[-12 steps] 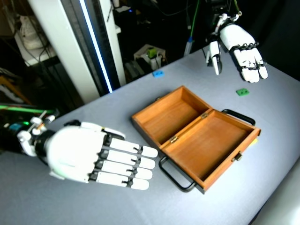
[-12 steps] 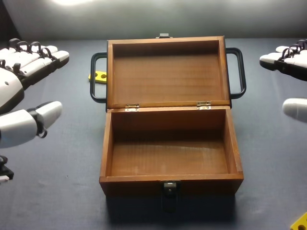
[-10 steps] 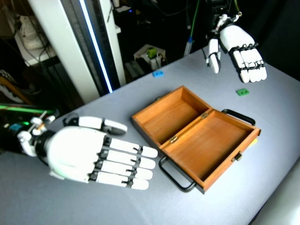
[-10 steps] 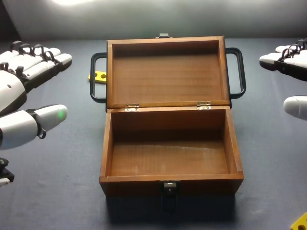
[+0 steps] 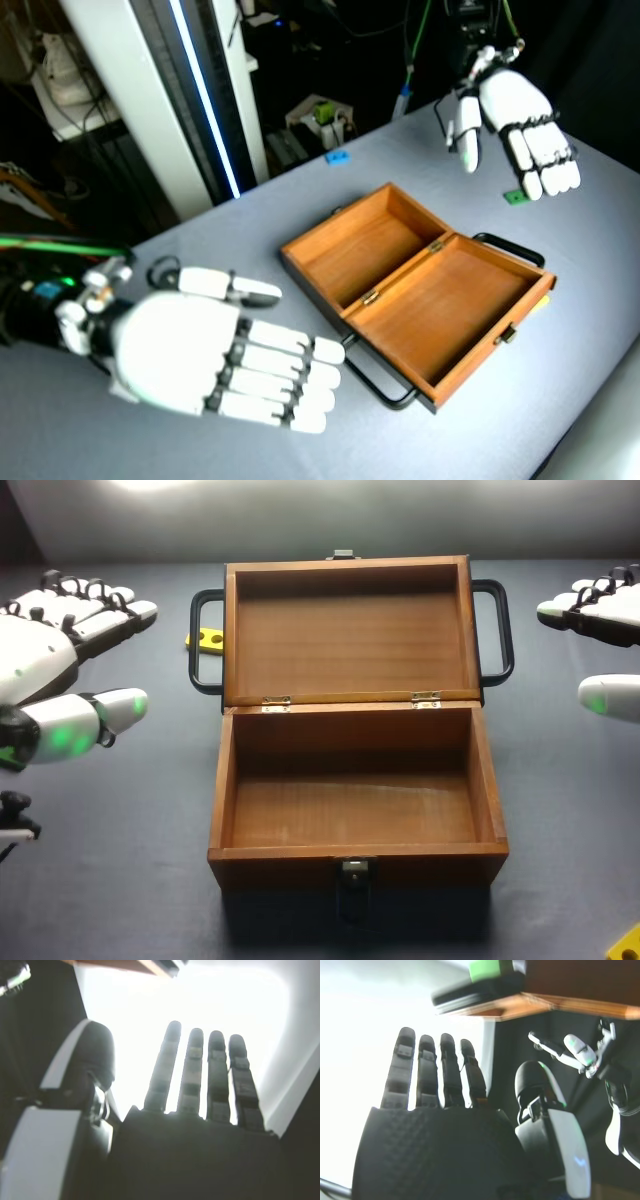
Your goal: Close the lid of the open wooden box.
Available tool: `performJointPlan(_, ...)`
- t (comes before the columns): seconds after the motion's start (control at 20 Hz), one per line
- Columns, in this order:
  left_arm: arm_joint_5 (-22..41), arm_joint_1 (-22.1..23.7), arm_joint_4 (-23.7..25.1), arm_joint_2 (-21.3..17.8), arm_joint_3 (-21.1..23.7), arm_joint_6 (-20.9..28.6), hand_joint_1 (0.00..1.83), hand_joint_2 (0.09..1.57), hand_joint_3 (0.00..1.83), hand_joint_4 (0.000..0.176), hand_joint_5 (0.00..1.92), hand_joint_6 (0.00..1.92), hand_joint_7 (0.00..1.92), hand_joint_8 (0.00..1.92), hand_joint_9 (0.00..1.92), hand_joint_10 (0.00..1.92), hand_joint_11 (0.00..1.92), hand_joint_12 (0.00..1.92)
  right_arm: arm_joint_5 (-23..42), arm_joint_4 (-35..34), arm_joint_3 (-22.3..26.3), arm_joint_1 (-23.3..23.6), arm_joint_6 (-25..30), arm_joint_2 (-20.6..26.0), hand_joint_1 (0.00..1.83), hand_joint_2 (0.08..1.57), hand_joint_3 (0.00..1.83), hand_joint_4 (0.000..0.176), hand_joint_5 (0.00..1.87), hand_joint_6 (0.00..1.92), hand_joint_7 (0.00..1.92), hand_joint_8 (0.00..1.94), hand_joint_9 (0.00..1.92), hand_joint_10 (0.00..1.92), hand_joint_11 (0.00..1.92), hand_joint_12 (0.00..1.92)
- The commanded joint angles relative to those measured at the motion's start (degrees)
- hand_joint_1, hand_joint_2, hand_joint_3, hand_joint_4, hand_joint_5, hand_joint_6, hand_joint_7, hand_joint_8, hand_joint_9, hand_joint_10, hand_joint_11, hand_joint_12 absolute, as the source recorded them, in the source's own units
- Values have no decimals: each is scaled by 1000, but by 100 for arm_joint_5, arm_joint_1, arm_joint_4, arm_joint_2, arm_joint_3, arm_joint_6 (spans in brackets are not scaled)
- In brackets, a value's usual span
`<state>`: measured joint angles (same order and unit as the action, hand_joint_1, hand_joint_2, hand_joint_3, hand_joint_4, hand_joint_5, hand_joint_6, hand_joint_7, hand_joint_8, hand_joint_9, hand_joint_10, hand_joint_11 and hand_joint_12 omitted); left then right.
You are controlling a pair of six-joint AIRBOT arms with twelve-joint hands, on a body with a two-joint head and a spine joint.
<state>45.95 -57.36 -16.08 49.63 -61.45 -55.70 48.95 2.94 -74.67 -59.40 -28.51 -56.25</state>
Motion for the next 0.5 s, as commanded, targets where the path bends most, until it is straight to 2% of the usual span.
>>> performJointPlan(0.0,336,120,-59,43,-101,-3,0,1559,27,0,91,3,61,11,45,10,17,96,366,-147,-91,109,24,-55,0,1400,0,0,171,9,158,13,76,11,97,18)
performJointPlan(0.2,-381,387,24,287,-463,-4,0,1552,11,0,126,8,112,11,115,19,98,111,-165,68,-398,378,94,-252,0,1397,0,0,168,2,153,4,72,3,91,13)
performJointPlan(0.25,-554,453,80,341,-536,-7,0,1528,0,0,96,1,85,1,86,4,46,84,-294,152,-457,455,95,-299,0,1372,0,0,154,0,136,0,66,0,94,13)
performJointPlan(0.3,-799,547,111,410,-612,-117,0,1490,0,0,77,8,60,8,39,6,1,60,-460,264,-539,566,98,-371,0,1362,0,0,161,4,138,2,70,3,99,14)
performJointPlan(0.45,-1220,756,112,523,-713,-478,0,1522,4,0,64,12,30,9,21,7,18,10,-686,422,-681,687,158,-487,0,1361,0,0,172,8,162,11,85,8,114,20)
